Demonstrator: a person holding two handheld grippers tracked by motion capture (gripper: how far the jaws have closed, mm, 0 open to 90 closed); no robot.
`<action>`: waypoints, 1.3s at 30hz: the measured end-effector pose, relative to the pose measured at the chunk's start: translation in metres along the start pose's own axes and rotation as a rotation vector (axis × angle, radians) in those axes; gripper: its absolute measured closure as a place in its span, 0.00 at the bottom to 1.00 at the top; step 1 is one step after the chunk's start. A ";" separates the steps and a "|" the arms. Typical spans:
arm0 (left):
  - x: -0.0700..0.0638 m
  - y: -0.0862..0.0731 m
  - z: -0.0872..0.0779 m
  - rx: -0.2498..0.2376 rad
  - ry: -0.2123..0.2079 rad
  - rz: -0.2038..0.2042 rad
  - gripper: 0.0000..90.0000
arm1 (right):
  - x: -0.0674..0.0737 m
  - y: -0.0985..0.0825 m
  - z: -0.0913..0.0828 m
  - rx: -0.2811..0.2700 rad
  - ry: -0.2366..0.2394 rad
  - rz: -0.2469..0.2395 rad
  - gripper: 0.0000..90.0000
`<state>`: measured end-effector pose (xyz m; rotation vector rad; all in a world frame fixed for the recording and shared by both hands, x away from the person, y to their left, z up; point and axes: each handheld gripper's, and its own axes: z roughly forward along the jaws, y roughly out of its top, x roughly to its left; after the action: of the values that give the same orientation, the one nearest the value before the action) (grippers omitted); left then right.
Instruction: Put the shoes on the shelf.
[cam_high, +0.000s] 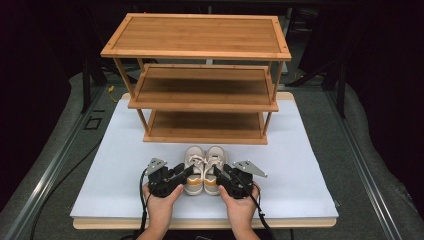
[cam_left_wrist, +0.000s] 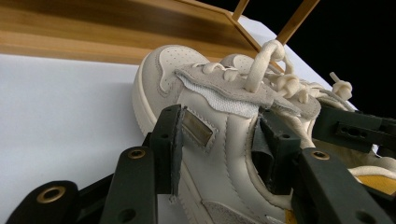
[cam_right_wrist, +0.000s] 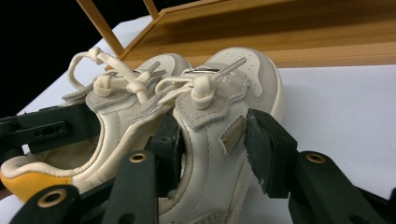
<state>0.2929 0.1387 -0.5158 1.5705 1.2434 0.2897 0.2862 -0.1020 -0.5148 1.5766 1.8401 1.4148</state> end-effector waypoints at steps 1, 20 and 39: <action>-0.001 0.002 -0.001 -0.001 0.000 -0.004 0.63 | 0.001 0.001 0.000 -0.001 0.000 -0.001 0.64; -0.011 0.034 -0.020 -0.019 0.001 0.018 0.63 | 0.015 0.031 -0.014 -0.029 0.027 -0.007 0.63; -0.021 0.060 -0.034 -0.044 -0.005 0.021 0.63 | 0.026 0.056 -0.025 -0.052 0.036 -0.012 0.63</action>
<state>0.2933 0.1471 -0.4446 1.5462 1.2100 0.3245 0.2890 -0.0970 -0.4485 1.5226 1.8146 1.4823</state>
